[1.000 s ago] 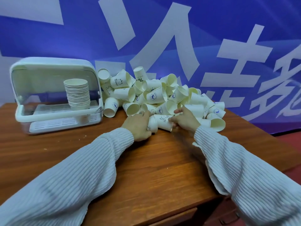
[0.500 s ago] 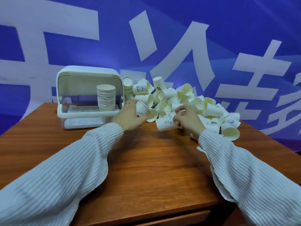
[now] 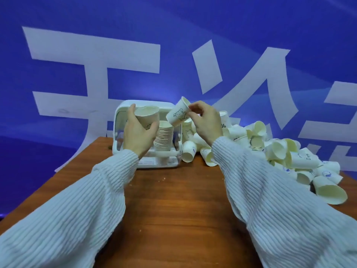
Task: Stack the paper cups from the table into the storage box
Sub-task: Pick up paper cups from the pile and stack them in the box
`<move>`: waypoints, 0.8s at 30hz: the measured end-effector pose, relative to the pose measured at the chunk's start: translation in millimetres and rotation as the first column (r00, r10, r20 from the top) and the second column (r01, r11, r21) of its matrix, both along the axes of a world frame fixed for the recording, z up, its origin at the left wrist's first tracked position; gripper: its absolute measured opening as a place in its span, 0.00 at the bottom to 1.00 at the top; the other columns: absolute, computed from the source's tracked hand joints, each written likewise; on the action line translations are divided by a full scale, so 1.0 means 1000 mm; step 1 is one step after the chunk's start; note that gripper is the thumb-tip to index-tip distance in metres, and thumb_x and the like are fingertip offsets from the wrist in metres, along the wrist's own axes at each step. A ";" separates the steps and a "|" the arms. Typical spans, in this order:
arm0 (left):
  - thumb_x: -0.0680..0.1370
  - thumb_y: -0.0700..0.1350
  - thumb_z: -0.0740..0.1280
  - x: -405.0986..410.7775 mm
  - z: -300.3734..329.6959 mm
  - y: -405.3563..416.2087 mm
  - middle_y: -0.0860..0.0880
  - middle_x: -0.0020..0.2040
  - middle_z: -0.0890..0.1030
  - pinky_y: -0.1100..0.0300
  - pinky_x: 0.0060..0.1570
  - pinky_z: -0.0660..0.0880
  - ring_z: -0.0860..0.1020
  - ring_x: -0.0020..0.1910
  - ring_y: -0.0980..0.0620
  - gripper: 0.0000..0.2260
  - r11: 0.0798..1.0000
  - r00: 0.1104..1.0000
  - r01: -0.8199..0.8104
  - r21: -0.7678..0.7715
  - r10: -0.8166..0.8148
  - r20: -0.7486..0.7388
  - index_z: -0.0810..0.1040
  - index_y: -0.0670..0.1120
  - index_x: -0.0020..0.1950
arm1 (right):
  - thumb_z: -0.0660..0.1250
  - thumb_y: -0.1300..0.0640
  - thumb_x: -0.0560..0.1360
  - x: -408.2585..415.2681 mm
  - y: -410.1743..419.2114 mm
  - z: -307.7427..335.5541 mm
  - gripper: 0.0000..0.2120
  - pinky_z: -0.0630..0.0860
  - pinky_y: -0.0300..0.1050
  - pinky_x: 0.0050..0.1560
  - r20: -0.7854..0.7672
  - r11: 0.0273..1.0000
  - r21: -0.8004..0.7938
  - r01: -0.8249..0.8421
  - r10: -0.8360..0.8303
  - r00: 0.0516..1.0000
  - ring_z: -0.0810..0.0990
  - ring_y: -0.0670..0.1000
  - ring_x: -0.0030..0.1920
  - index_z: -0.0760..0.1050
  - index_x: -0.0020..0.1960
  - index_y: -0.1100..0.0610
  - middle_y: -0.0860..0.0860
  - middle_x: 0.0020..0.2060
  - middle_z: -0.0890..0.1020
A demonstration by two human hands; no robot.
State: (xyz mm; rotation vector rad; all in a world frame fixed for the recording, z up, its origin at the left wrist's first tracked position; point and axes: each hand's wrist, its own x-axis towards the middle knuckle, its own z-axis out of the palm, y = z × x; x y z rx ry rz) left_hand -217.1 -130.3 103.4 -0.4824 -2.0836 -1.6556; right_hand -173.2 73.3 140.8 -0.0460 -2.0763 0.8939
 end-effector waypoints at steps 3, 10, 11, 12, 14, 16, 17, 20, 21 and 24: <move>0.76 0.50 0.72 -0.013 -0.001 -0.009 0.49 0.75 0.70 0.58 0.64 0.65 0.71 0.70 0.49 0.36 1.000 0.999 -0.032 0.001 0.032 0.012 0.59 0.50 0.80 | 0.68 0.56 0.80 -0.030 -0.012 0.005 0.07 0.78 0.45 0.60 0.024 0.994 0.108 -0.003 0.001 1.000 0.83 0.44 0.54 0.83 0.55 0.51 0.43 0.50 0.87; 0.76 0.50 0.72 -0.033 -0.007 -0.015 0.49 0.73 0.71 0.47 0.69 0.72 0.72 0.69 0.48 0.35 0.999 1.000 -0.016 -0.030 0.016 -0.001 0.59 0.51 0.79 | 0.67 0.56 0.80 -0.065 -0.018 0.007 0.11 0.78 0.52 0.63 0.257 0.928 0.369 -0.043 -0.057 0.965 0.84 0.49 0.56 0.85 0.56 0.47 0.45 0.52 0.88; 0.76 0.50 0.72 -0.035 -0.008 -0.015 0.49 0.73 0.71 0.48 0.69 0.72 0.72 0.69 0.48 0.35 0.999 1.000 -0.016 -0.034 0.016 -0.005 0.59 0.51 0.79 | 0.67 0.56 0.79 -0.066 -0.021 0.007 0.11 0.77 0.53 0.64 0.308 0.917 0.392 -0.070 -0.059 0.950 0.84 0.49 0.57 0.85 0.57 0.47 0.45 0.52 0.88; 0.77 0.50 0.72 -0.036 -0.009 -0.015 0.49 0.73 0.71 0.49 0.68 0.72 0.72 0.69 0.48 0.35 0.999 1.000 -0.017 -0.038 0.016 -0.008 0.59 0.51 0.80 | 0.67 0.55 0.80 -0.067 -0.023 0.005 0.11 0.77 0.52 0.65 0.359 0.903 0.417 -0.102 -0.060 0.931 0.83 0.49 0.58 0.86 0.57 0.47 0.45 0.54 0.87; 0.77 0.50 0.72 -0.039 -0.010 -0.015 0.49 0.73 0.71 0.49 0.68 0.72 0.71 0.70 0.48 0.35 0.999 1.000 -0.019 -0.048 0.018 -0.015 0.59 0.51 0.80 | 0.64 0.58 0.80 -0.066 -0.028 0.000 0.15 0.76 0.48 0.67 0.448 0.867 0.473 -0.157 -0.083 0.890 0.82 0.50 0.61 0.85 0.62 0.48 0.46 0.59 0.86; 0.77 0.51 0.72 -0.043 -0.010 -0.014 0.49 0.74 0.70 0.49 0.69 0.71 0.71 0.70 0.47 0.35 0.997 0.999 -0.030 -0.067 0.028 -0.026 0.59 0.50 0.80 | 0.60 0.61 0.80 -0.064 -0.032 -0.004 0.20 0.75 0.43 0.63 0.489 0.839 0.509 -0.193 -0.097 0.867 0.81 0.51 0.61 0.83 0.65 0.48 0.47 0.63 0.84; 0.77 0.51 0.72 -0.045 -0.009 -0.013 0.49 0.74 0.69 0.49 0.69 0.70 0.70 0.71 0.47 0.35 0.996 0.999 -0.038 -0.076 0.035 -0.034 0.60 0.49 0.80 | 0.59 0.62 0.80 -0.063 -0.033 -0.004 0.21 0.74 0.42 0.62 0.508 0.837 0.505 -0.209 -0.092 0.857 0.81 0.50 0.59 0.82 0.66 0.49 0.47 0.64 0.83; 0.76 0.51 0.73 -0.054 0.002 -0.006 0.49 0.74 0.69 0.49 0.70 0.70 0.70 0.70 0.49 0.35 0.995 0.995 -0.050 -0.081 0.043 -0.086 0.62 0.48 0.79 | 0.58 0.63 0.79 -0.063 -0.030 -0.004 0.24 0.72 0.46 0.70 0.538 0.860 0.453 -0.233 -0.056 0.841 0.78 0.49 0.66 0.78 0.71 0.50 0.48 0.68 0.81; 0.76 0.50 0.73 -0.058 0.007 -0.002 0.48 0.73 0.70 0.50 0.69 0.71 0.70 0.69 0.49 0.35 0.997 0.994 -0.038 -0.072 0.031 -0.101 0.63 0.47 0.79 | 0.58 0.62 0.79 -0.062 -0.029 -0.005 0.24 0.72 0.49 0.71 0.506 0.882 0.425 -0.203 -0.045 0.862 0.77 0.50 0.68 0.77 0.72 0.50 0.48 0.67 0.81; 0.75 0.50 0.75 -0.070 0.023 0.013 0.47 0.71 0.73 0.51 0.68 0.72 0.73 0.67 0.48 0.34 0.997 0.991 0.007 -0.071 -0.016 -0.134 0.64 0.46 0.77 | 0.60 0.58 0.79 -0.053 -0.022 -0.013 0.22 0.74 0.50 0.66 0.329 0.954 0.290 -0.077 -0.024 0.944 0.78 0.49 0.64 0.77 0.70 0.48 0.46 0.60 0.84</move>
